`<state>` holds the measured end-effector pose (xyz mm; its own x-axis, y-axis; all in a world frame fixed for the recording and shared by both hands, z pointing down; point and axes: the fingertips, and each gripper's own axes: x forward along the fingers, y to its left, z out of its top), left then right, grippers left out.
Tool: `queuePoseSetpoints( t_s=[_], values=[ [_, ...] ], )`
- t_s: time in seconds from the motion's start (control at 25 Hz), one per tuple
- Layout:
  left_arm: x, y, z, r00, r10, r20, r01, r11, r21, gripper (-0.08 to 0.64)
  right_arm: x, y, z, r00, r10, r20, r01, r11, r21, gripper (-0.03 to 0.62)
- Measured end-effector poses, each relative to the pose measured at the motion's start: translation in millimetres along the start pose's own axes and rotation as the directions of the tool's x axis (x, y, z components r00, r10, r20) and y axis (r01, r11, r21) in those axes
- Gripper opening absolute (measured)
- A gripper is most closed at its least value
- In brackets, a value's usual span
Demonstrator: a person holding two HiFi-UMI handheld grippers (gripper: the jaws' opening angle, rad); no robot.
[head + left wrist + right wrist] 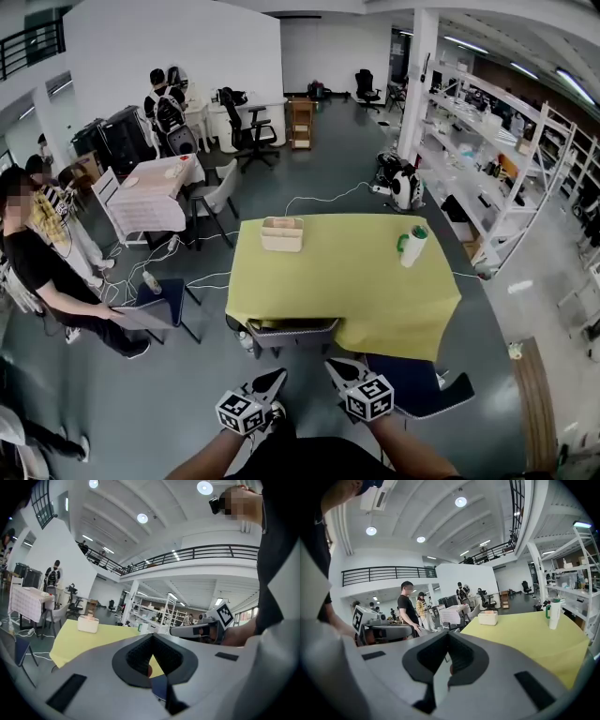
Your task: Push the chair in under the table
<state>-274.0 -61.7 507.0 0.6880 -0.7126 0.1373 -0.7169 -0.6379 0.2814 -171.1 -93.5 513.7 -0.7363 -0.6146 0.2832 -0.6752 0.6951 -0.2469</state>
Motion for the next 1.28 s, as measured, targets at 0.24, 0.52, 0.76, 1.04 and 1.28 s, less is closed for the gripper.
queuePoseSetpoints(
  t_s=[0.24, 0.52, 0.76, 1.04, 1.28],
  values=[
    [-32, -34, -17, 0.998, 0.062, 0.005, -0.062, 0.998, -0.008, 0.008, -35, 27, -19, 0.999, 0.035, 0.007, -0.035, 0.999, 0.011, 0.014],
    [-66, -61, -27, 0.991, 0.134, 0.005, -0.134, 0.991, 0.01, 0.008, -63, 54, -35, 0.998, 0.058, 0.021, -0.059, 0.998, 0.036, 0.015],
    [-85, -67, -22, 0.988, 0.153, 0.008, -0.154, 0.988, 0.026, 0.008, -73, 76, -30, 0.997, 0.074, 0.038, -0.075, 0.996, 0.037, 0.015],
    [-91, -55, -10, 0.994, 0.104, 0.026, -0.106, 0.993, 0.048, 0.008, -63, 97, -22, 0.997, 0.048, 0.057, -0.05, 0.998, 0.044, 0.015],
    [-116, -33, -3, 0.996, 0.089, 0.026, -0.09, 0.996, 0.03, 0.008, -43, 125, -19, 0.998, 0.034, 0.061, -0.038, 0.998, 0.054, 0.015]
  ],
)
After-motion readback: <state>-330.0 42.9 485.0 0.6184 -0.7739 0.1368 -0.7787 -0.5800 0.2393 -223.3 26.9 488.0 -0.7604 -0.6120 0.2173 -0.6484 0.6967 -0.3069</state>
